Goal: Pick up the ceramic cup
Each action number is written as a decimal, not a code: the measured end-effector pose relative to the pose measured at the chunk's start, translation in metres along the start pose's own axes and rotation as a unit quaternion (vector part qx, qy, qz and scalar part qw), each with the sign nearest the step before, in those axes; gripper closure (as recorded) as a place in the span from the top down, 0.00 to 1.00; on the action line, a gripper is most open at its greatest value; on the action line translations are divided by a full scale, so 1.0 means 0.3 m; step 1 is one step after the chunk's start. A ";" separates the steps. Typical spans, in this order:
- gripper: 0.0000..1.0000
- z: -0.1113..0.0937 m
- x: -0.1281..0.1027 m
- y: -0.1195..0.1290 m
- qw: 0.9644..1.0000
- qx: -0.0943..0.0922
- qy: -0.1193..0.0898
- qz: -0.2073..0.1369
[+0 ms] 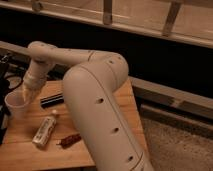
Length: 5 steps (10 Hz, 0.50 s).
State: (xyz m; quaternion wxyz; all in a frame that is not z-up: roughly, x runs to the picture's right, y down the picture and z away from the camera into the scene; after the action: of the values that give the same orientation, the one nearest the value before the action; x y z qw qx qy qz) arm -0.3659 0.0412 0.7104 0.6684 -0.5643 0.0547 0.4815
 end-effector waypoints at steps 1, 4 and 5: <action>0.00 -0.044 -0.003 -0.040 1.000 0.006 -0.005 0.014; 0.00 -0.198 0.041 -0.213 0.997 0.012 -0.055 0.059; 0.00 -0.221 0.060 -0.255 0.996 0.010 -0.070 0.058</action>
State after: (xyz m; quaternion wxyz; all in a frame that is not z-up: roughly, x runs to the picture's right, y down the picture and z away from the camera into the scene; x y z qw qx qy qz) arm -0.2713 0.0060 0.7292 0.6471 -0.5183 0.0449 0.5573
